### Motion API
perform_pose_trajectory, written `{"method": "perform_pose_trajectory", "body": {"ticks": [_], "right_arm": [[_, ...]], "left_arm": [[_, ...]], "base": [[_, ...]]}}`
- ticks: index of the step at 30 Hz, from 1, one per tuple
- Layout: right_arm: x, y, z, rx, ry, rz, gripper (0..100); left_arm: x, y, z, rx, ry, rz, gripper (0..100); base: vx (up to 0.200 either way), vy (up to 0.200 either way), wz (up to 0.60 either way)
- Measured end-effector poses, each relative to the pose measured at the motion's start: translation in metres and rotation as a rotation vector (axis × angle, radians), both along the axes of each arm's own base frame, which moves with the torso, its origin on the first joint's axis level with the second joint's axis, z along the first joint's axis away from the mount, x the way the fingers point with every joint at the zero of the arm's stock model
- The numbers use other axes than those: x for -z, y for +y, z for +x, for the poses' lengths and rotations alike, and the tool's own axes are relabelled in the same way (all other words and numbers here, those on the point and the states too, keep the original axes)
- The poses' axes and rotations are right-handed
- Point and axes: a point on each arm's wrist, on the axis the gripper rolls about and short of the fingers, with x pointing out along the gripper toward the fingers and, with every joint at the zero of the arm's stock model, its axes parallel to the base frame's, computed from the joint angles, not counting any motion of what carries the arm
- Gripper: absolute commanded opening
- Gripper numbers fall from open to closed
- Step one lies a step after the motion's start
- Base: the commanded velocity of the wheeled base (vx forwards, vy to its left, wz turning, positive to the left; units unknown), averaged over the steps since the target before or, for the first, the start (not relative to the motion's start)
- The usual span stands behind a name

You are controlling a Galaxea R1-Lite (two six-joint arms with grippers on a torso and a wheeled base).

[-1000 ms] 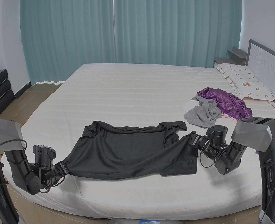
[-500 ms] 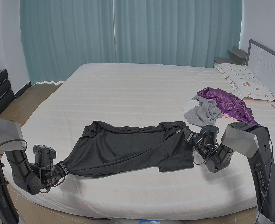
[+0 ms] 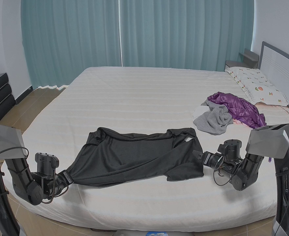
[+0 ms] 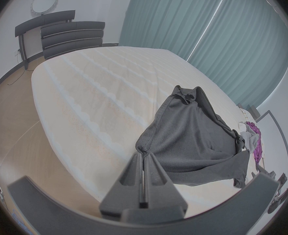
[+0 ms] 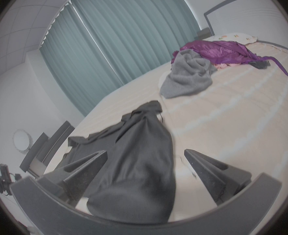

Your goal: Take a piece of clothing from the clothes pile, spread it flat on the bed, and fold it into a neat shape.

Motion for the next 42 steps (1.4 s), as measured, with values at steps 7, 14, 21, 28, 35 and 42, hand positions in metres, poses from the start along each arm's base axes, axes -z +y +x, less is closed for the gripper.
{"method": "perform_pose_trajectory", "body": {"ticks": [7, 14, 21, 28, 35, 42], "right_arm": [[0.000, -0.001, -0.045, -0.087, 0.137, -0.002, 100], [0.012, 0.006, -0.056, -0.121, 0.195, -0.014, 100], [0.019, 0.012, -0.047, -0.128, 0.183, -0.010, 0], [0.018, 0.015, -0.047, -0.117, 0.185, 0.024, 0], [-0.005, 0.004, -0.068, -0.098, 0.217, 0.084, 0], [-0.027, -0.012, -0.095, -0.131, 0.252, 0.133, 0]], "left_arm": [[-0.001, -0.001, -0.001, 0.005, -0.002, 0.000, 0], [-0.001, -0.002, -0.001, 0.007, -0.001, 0.001, 0], [-0.001, -0.002, -0.001, 0.007, -0.003, 0.001, 0], [-0.001, -0.001, -0.001, 0.009, 0.001, 0.006, 0], [-0.002, -0.001, -0.006, 0.029, 0.013, 0.029, 0], [-0.009, 0.000, -0.015, 0.064, 0.013, 0.067, 0]], "base": [[0.000, 0.000, 0.00], [0.000, 0.000, 0.00], [0.000, 0.000, 0.00], [0.000, 0.000, 0.00], [0.000, 0.000, 0.00], [0.000, 0.000, 0.00]]}}
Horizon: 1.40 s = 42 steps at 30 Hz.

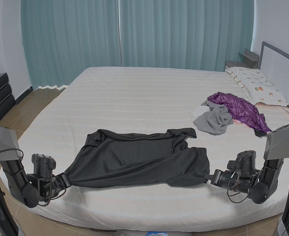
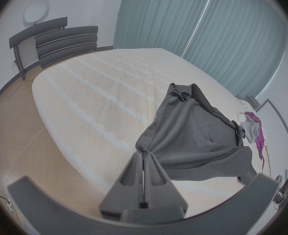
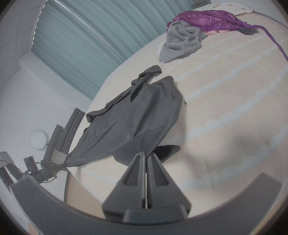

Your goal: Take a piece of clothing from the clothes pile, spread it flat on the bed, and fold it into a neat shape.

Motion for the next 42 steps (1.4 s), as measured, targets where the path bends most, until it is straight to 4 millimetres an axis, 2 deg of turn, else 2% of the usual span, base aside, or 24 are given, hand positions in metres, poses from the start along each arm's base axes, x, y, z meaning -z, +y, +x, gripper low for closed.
{"method": "perform_pose_trajectory", "body": {"ticks": [8, 15, 20, 37, 38, 42], "right_arm": [[-0.022, -0.020, -0.029, -0.020, 0.024, 0.048, 0], [-0.033, -0.028, -0.053, -0.039, 0.043, 0.065, 0], [-0.035, -0.031, -0.068, -0.059, 0.069, 0.063, 0], [-0.027, -0.032, -0.087, -0.134, 0.192, -0.025, 0], [-0.026, -0.032, -0.087, -0.136, 0.197, -0.028, 100], [-0.020, -0.031, -0.086, -0.147, 0.220, -0.041, 100]], "left_arm": [[-0.004, 0.003, -0.009, 0.028, 0.008, 0.039, 0], [-0.006, 0.004, -0.017, 0.060, 0.033, 0.075, 0], [-0.004, 0.005, -0.026, 0.086, 0.096, 0.101, 0], [0.002, 0.003, -0.041, 0.147, 0.179, 0.142, 0], [0.003, 0.003, -0.042, 0.148, 0.183, 0.142, 0], [0.005, 0.002, -0.043, 0.154, 0.194, 0.143, 0]], "base": [[0.000, 0.000, 0.00], [0.000, 0.000, 0.00], [0.000, 0.000, 0.00], [0.000, 0.000, 0.00], [0.000, 0.000, 0.00], [0.000, 0.000, 0.00]]}}
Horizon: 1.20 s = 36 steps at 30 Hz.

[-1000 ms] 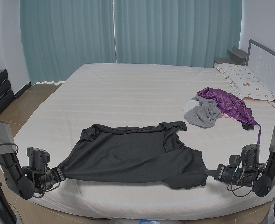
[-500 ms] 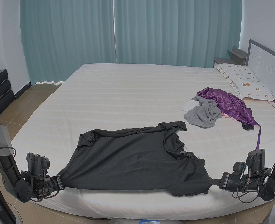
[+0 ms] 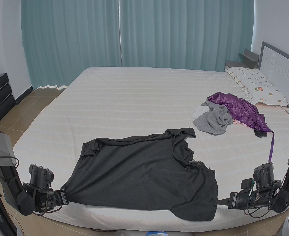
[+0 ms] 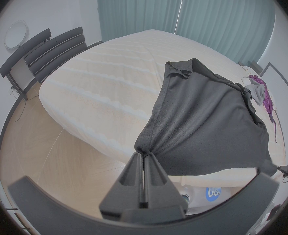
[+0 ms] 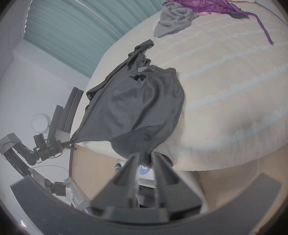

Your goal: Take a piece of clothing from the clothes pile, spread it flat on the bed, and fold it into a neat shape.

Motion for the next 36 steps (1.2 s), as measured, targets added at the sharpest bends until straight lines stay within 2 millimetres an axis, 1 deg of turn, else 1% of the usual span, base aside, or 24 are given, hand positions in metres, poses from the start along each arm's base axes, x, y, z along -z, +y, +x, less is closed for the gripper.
{"method": "perform_pose_trajectory", "body": {"ticks": [6, 13, 17, 25, 26, 29, 36], "right_arm": [[0.010, 0.006, 0.008, -0.020, 0.016, -0.021, 100], [0.022, 0.010, 0.026, 0.035, -0.001, -0.091, 100], [0.028, 0.011, 0.035, 0.051, -0.020, -0.099, 100], [0.039, 0.012, 0.044, 0.081, -0.035, -0.126, 100], [0.040, 0.013, 0.045, 0.084, -0.043, -0.126, 0], [0.045, 0.013, 0.048, 0.089, -0.051, -0.128, 0], [0.051, 0.006, 0.042, 0.109, -0.005, -0.145, 0]], "left_arm": [[0.002, -0.004, -0.002, 0.016, 0.013, -0.001, 0], [0.004, -0.006, -0.002, 0.026, 0.021, -0.001, 0], [0.005, -0.006, -0.002, 0.028, 0.025, -0.001, 0], [0.006, -0.006, -0.002, 0.028, 0.026, -0.001, 0], [0.006, -0.006, -0.002, 0.028, 0.026, 0.000, 0], [0.006, -0.007, -0.002, 0.028, 0.026, -0.001, 0], [0.006, -0.006, -0.001, 0.026, 0.025, -0.001, 0]], "base": [[0.000, 0.000, 0.00], [0.000, 0.000, 0.00], [0.000, 0.000, 0.00], [0.000, 0.000, 0.00], [0.000, 0.000, 0.00], [0.000, 0.000, 0.00], [0.000, 0.000, 0.00]]}}
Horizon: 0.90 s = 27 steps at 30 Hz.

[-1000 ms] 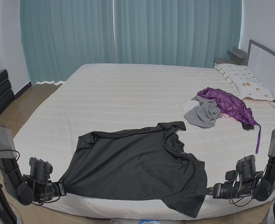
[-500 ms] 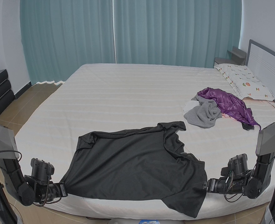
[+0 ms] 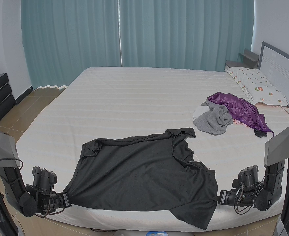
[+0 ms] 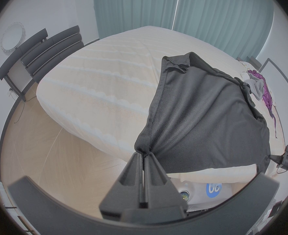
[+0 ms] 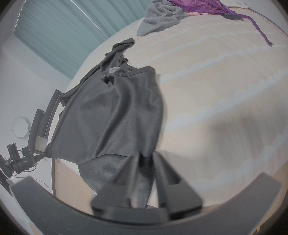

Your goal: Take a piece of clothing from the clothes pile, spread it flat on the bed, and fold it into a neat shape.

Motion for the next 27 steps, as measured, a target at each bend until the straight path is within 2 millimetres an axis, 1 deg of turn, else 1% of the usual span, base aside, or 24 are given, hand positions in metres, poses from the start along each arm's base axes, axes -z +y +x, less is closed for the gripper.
{"method": "perform_pose_trajectory", "body": {"ticks": [12, 19, 20, 24, 25, 27], "right_arm": [[-0.007, -0.020, -0.023, 0.003, 0.035, -0.046, 0], [-0.009, -0.025, -0.026, 0.007, 0.021, -0.047, 0], [-0.009, -0.025, -0.026, 0.006, 0.022, -0.046, 100], [-0.008, -0.023, -0.026, -0.005, 0.023, -0.039, 100], [-0.009, -0.023, -0.026, -0.009, 0.020, -0.031, 100], [-0.010, -0.021, -0.025, -0.017, 0.000, -0.014, 100]], "left_arm": [[0.000, 0.000, -0.001, 0.002, 0.003, 0.001, 0], [0.000, 0.000, 0.000, 0.001, 0.002, -0.002, 0], [0.000, 0.000, 0.000, 0.001, 0.001, -0.003, 0], [0.000, 0.000, 0.001, 0.002, 0.000, -0.007, 0], [0.000, -0.001, 0.001, 0.003, 0.000, -0.009, 100], [0.001, -0.001, 0.001, 0.005, 0.001, -0.011, 100]], "base": [[0.000, 0.000, 0.00], [0.000, 0.000, 0.00], [0.000, 0.000, 0.00], [0.000, 0.000, 0.00], [0.000, 0.000, 0.00], [0.000, 0.000, 0.00]]}}
